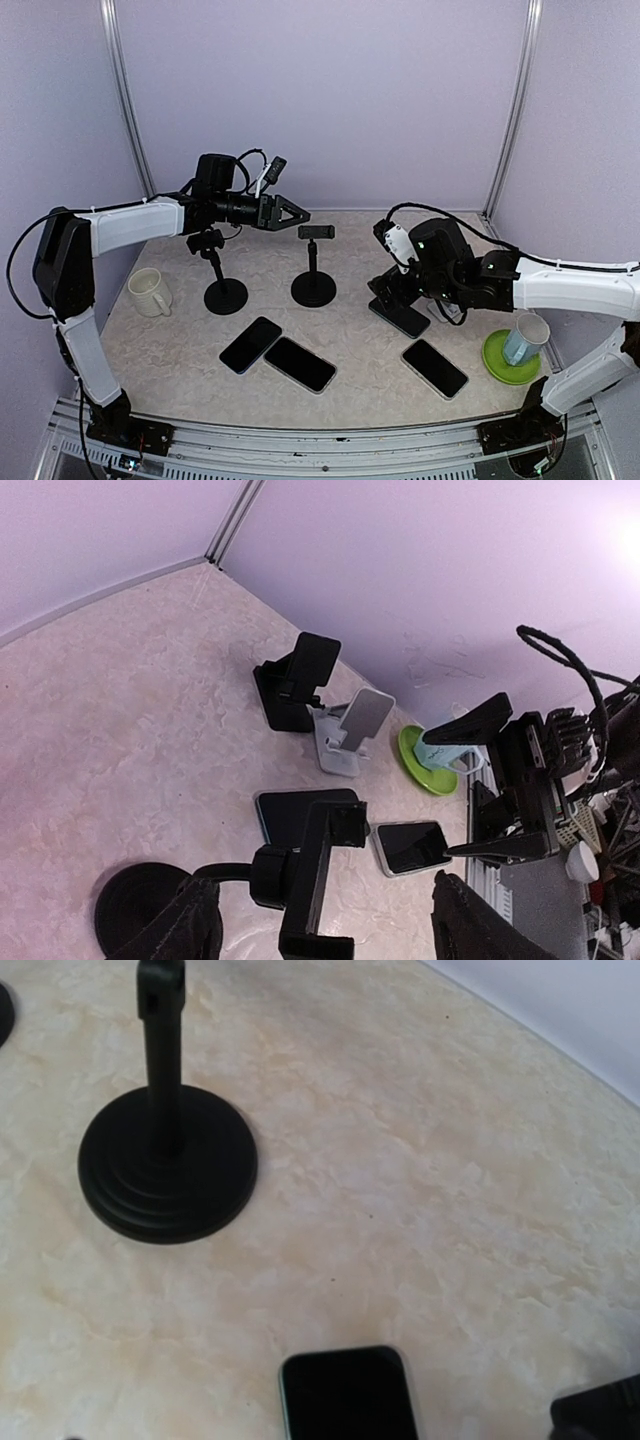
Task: Place the phone on the phone stand
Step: Place the phone stand at the center of the board.
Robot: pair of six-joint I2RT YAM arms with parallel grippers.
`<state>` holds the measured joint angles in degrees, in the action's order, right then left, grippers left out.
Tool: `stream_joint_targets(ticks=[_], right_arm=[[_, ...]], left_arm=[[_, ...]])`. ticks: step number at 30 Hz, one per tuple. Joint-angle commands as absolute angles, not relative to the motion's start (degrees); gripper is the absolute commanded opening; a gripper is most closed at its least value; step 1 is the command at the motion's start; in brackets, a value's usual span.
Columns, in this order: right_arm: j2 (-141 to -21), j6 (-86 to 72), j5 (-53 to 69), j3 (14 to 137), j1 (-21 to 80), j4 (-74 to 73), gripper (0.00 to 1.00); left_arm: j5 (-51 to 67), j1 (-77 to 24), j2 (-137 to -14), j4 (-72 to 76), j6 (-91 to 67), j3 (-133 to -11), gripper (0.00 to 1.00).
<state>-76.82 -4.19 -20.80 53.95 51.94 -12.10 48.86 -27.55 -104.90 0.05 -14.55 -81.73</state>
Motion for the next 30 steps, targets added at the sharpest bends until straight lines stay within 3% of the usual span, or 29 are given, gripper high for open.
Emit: stream_joint_targets(ticks=[1, 9, 21, 30], right_arm=[[-75.67, -5.05, -21.2, 53.35, 51.5, -10.96, 1.0], [-76.11, -5.01, -20.46, 53.36, 51.49, -10.57, 1.0], [-75.14, -5.28, -17.29, 50.23, 51.61, -8.48, 1.0], [-74.35, -4.04, -13.6, 45.56, 56.57, -2.86, 1.0]], left_arm=[[46.64, -27.08, -102.37, 1.44, -14.52, -83.08, 0.77], [44.79, -27.1, -97.96, 2.15, -15.94, -82.93, 0.99], [39.72, -29.68, -86.47, 1.93, -15.41, -76.8, 0.99], [26.83, -35.83, -74.03, -1.24, -15.3, -66.06, 0.99]])
